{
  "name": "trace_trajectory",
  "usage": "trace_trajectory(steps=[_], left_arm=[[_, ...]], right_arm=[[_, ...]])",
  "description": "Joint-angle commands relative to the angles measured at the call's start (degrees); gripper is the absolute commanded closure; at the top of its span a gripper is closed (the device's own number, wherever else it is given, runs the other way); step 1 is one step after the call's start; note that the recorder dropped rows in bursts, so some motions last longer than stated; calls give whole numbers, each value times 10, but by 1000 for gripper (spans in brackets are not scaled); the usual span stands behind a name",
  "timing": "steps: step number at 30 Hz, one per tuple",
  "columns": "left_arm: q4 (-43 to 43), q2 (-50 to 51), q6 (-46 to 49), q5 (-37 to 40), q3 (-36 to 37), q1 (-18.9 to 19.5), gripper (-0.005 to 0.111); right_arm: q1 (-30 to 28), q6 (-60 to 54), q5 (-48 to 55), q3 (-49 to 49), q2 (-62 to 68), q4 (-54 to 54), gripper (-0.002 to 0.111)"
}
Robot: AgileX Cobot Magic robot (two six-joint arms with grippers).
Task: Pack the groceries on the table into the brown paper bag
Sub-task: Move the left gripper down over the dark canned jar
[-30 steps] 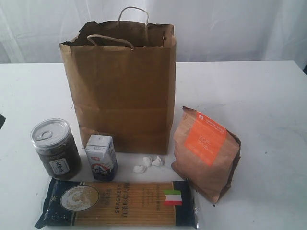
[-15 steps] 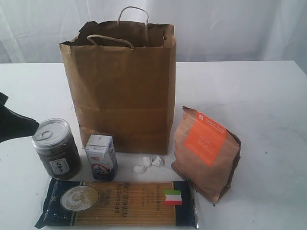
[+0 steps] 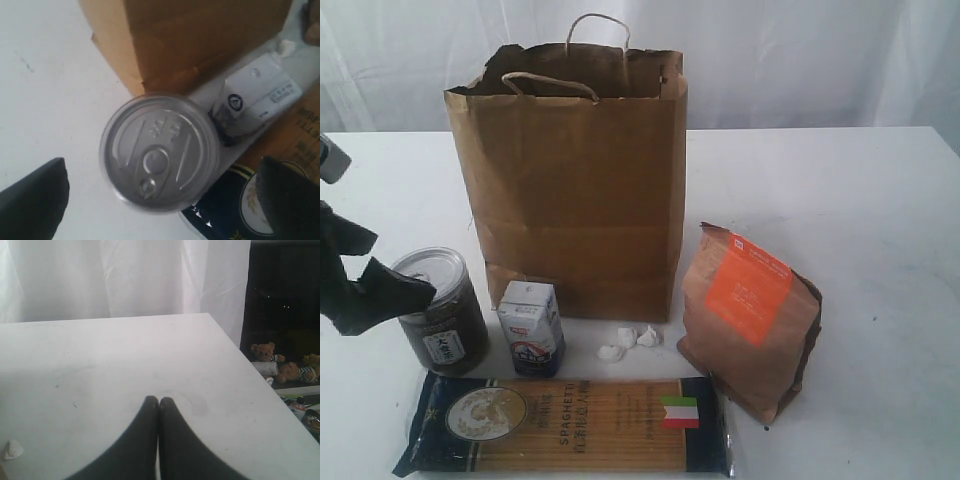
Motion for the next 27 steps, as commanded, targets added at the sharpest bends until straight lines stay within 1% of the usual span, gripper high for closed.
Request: trace_trajectory(steps=[1, 3, 5, 8, 13, 23, 27], left_arm=[[-102, 17, 150, 15, 3, -4, 3], [-163, 31, 210, 20, 3, -4, 3], [-194, 47, 269, 31, 3, -4, 3], [-193, 68, 327, 34, 3, -4, 3], [-193, 97, 374, 28, 3, -4, 3], [-193, 128, 385, 30, 2, -4, 3], [-201, 128, 375, 17, 2, -4, 3]], right_arm=[[-4, -2, -1, 2, 1, 1, 108], [-4, -2, -1, 2, 1, 1, 108], [-4, -2, 0, 2, 1, 1, 108], [-4, -2, 0, 2, 1, 1, 108], [-4, -2, 0, 2, 1, 1, 108], [-4, -2, 0, 2, 1, 1, 108], [-4, -2, 0, 2, 1, 1, 108]])
